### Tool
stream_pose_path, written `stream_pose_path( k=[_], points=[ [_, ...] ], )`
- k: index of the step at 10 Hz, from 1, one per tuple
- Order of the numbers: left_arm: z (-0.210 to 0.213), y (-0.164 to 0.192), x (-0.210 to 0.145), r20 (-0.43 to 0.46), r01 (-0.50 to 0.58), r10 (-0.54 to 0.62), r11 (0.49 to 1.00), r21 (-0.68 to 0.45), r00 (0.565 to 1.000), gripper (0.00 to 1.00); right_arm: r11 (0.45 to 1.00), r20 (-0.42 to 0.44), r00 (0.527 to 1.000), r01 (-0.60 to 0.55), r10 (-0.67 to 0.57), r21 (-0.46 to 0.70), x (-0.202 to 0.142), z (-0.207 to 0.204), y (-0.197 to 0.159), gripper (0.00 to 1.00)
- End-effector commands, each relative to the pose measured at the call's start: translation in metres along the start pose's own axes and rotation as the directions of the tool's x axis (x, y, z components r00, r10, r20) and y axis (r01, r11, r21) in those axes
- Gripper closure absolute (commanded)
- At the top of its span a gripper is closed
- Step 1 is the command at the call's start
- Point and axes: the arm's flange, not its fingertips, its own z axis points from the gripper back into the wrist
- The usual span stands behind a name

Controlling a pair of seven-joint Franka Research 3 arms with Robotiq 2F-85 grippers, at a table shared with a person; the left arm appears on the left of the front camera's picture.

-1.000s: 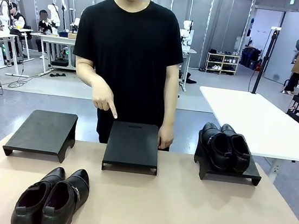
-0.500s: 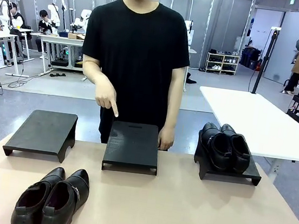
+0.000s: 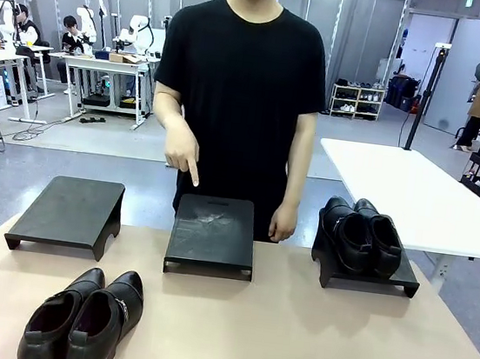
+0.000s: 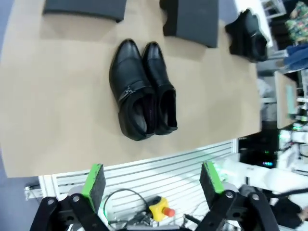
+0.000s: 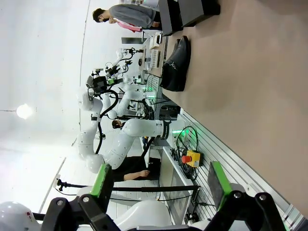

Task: Place the shoes on the stand as instructed by the person.
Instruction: Pick up another pair of Shoes and place it on the Shoes Stand indicated by the person.

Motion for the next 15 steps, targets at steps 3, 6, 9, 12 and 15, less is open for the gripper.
stream_pose_path(
  k=[3,6,9,12,15],
  points=[
    [-0.07,-0.044,0.009,-0.047,0.082,-0.074,0.974,0.212,0.996,0.0,1.0,-0.009,1.0,0.002,-0.002,-0.013,-0.003,0.0,0.002,0.0],
    [-0.13,-0.08,0.011,-0.124,0.205,-0.177,0.938,0.278,0.976,0.0,1.0,-0.009,1.0,0.002,-0.002,-0.013,-0.003,0.0,0.002,0.0],
    [-0.186,-0.084,0.001,-0.212,0.283,-0.223,0.904,0.321,0.952,0.0,1.0,-0.009,1.0,0.002,-0.002,-0.013,-0.003,0.0,0.002,0.0],
    [-0.224,-0.081,-0.004,-0.273,0.315,-0.23,0.891,0.327,0.934,0.0,1.0,-0.009,1.0,0.002,-0.002,-0.013,-0.003,0.0,0.002,0.0],
    [-0.254,-0.073,-0.012,-0.23,0.267,-0.194,0.899,0.347,0.954,0.0,1.0,-0.009,1.0,0.002,-0.002,-0.013,-0.003,0.0,0.002,0.0]
  ],
)
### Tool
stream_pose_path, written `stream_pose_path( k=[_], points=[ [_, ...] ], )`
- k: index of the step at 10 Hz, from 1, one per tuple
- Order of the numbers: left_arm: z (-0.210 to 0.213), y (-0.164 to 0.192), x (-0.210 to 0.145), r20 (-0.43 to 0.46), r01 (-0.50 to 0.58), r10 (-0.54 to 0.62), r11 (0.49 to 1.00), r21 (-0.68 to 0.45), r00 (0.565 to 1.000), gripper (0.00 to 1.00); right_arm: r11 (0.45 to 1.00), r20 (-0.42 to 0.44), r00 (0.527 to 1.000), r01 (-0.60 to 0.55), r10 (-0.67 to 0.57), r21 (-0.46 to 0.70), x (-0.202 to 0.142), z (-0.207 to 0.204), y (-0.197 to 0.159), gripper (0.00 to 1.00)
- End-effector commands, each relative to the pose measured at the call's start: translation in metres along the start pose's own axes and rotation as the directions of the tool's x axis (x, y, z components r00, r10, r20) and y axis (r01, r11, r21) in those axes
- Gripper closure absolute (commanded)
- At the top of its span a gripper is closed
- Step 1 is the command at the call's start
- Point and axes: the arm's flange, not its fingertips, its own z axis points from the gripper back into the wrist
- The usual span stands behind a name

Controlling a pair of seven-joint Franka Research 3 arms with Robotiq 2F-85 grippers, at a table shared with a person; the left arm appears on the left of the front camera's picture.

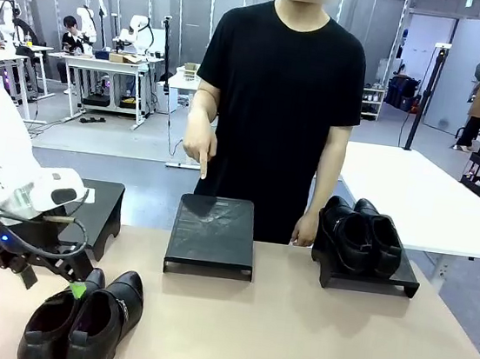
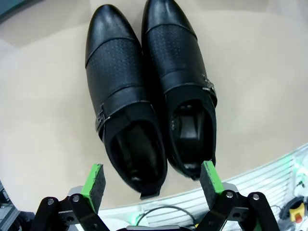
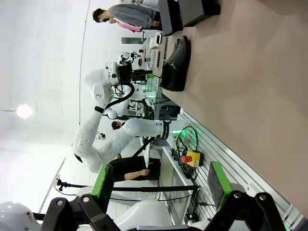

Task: Place the shoes on the stand as instructed by the person.
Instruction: Pick up another pair of Shoes and place it on the Shoes Stand indicated by the person.

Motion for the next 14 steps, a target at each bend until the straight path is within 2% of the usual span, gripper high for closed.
stream_pose_path(
  k=[1,3,5,7,14],
  points=[
    [-0.031,0.009,-0.023,0.05,-0.066,0.066,0.998,-0.002,0.997,0.0,1.0,-0.009,1.0,0.002,-0.002,-0.013,-0.003,0.0,0.002,0.0],
    [-0.045,0.009,-0.024,0.081,-0.114,0.113,0.993,0.008,0.99,0.0,1.0,-0.009,1.0,0.002,-0.002,-0.013,-0.003,0.0,0.002,0.0],
    [-0.057,0.006,-0.031,0.074,-0.144,0.142,0.989,0.025,0.987,0.0,1.0,-0.009,1.0,0.002,-0.002,-0.013,-0.003,0.0,0.002,0.0],
    [-0.07,0.001,-0.039,0.02,-0.176,0.176,0.983,0.045,0.984,0.0,1.0,-0.009,1.0,0.002,-0.002,-0.013,-0.003,0.0,0.002,0.0],
    [-0.091,0.0,-0.038,-0.07,-0.239,0.239,0.971,0.003,0.969,0.0,1.0,-0.009,1.0,0.002,-0.002,-0.013,-0.003,0.0,0.002,0.0]
  ],
)
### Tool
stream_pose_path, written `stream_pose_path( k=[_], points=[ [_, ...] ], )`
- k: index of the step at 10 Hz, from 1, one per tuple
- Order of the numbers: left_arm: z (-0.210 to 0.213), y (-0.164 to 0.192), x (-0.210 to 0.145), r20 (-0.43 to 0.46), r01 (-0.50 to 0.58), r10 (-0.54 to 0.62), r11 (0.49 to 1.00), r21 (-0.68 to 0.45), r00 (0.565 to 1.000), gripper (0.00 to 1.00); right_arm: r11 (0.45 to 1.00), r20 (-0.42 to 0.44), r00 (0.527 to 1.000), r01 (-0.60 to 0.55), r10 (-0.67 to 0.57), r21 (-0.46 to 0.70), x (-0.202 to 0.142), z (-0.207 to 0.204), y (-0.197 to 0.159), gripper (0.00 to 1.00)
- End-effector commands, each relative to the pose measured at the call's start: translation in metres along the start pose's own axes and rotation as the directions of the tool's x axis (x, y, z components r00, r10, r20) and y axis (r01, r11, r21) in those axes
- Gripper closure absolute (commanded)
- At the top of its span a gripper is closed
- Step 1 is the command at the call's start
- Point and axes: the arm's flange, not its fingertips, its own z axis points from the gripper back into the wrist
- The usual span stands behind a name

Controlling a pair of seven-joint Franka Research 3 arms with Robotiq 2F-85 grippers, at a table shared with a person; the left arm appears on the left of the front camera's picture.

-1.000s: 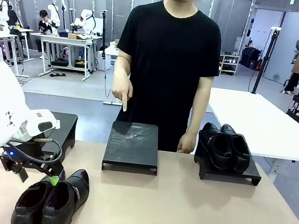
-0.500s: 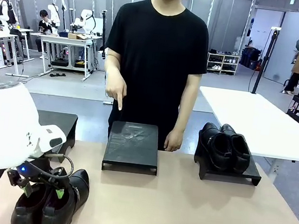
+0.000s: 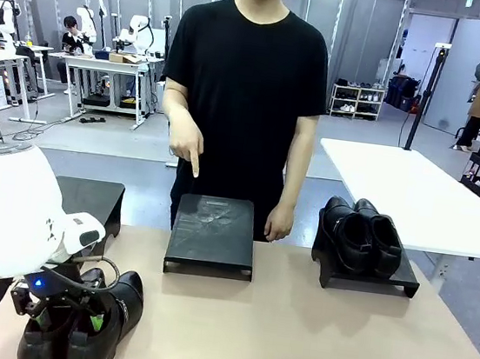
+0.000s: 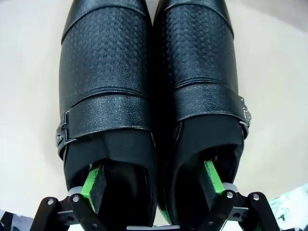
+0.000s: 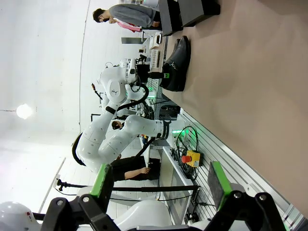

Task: Place the shoes on the stand as instructed by the person.
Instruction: Pick up another pair of Shoes and place it on the Shoes Stand indicated by the person.

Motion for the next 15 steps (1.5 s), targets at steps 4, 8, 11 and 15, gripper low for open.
stream_pose_path(
  k=[4,8,11,15],
  points=[
    [-0.008,0.022,-0.031,-0.016,0.0,-0.001,1.0,-0.005,1.0,1.0,1.0,-0.009,1.0,0.002,-0.002,-0.013,-0.003,0.0,0.002,0.0],
    [-0.004,0.022,-0.031,-0.03,0.022,-0.022,1.0,0.0,0.999,0.98,1.0,-0.009,1.0,0.002,-0.002,-0.013,-0.003,0.0,0.002,0.0],
    [0.001,0.022,-0.03,-0.03,0.031,-0.032,1.0,-0.003,0.999,1.0,1.0,-0.009,1.0,0.002,-0.002,-0.013,-0.003,0.0,0.002,0.0],
    [0.002,0.002,-0.003,-0.025,0.022,-0.022,1.0,0.01,0.999,1.0,1.0,-0.009,1.0,0.002,-0.002,-0.013,-0.003,0.0,0.002,0.0]
  ],
)
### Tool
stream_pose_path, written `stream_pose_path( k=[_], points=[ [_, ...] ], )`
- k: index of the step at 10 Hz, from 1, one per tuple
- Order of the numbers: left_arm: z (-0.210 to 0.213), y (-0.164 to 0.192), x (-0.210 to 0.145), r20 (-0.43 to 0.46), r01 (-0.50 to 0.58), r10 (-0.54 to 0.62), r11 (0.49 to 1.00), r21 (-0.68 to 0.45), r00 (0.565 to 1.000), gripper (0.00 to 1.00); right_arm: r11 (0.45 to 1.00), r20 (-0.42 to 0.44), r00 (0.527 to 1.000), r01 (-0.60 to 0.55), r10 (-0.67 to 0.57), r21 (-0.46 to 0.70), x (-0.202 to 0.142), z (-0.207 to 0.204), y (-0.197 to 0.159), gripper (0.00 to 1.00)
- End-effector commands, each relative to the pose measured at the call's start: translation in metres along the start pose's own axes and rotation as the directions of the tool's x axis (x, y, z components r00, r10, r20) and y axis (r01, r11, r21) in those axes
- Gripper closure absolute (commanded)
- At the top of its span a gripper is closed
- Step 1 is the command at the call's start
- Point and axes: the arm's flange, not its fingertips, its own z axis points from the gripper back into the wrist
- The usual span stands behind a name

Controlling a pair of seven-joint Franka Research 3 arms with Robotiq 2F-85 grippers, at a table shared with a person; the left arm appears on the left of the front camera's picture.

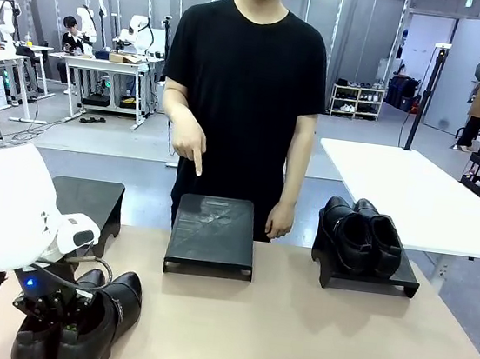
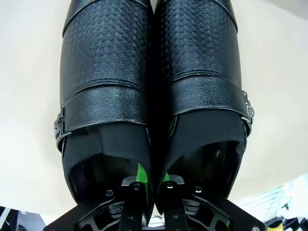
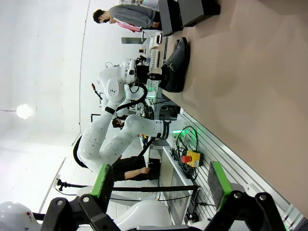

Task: Place the shoes on the stand as instructed by the person.
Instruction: Pick up another pair of Shoes and place it on the Shoes Stand indicated by the person.

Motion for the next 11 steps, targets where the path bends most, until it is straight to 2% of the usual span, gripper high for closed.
stream_pose_path(
  k=[1,5,6,7,8,11],
  points=[
    [-0.002,-0.003,0.001,0.015,-0.012,0.012,1.0,0.016,1.0,1.0,1.0,-0.009,1.0,0.002,-0.002,-0.013,-0.003,0.0,0.002,0.0],
    [-0.002,-0.003,0.001,0.015,-0.012,0.012,1.0,0.016,1.0,1.0,1.0,-0.009,1.0,0.002,-0.002,-0.013,-0.003,0.0,0.002,0.0],
    [-0.003,-0.002,-0.001,-0.001,0.004,-0.004,1.0,0.008,1.0,0.92,1.0,-0.009,1.0,0.002,-0.002,-0.013,-0.003,0.0,0.002,0.0],
    [0.021,-0.009,-0.004,0.075,0.039,-0.035,0.998,-0.047,0.997,0.92,1.0,-0.009,1.0,0.002,-0.002,-0.013,-0.003,0.0,0.002,0.0],
    [0.033,-0.013,-0.005,0.086,0.053,-0.052,0.998,-0.013,0.995,0.92,1.0,-0.009,1.0,0.002,-0.002,-0.013,-0.003,0.0,0.002,0.0],
    [0.073,-0.018,-0.002,0.024,0.077,-0.078,0.996,0.036,0.997,0.92,1.0,-0.009,1.0,0.002,-0.002,-0.013,-0.003,0.0,0.002,0.0]
  ],
)
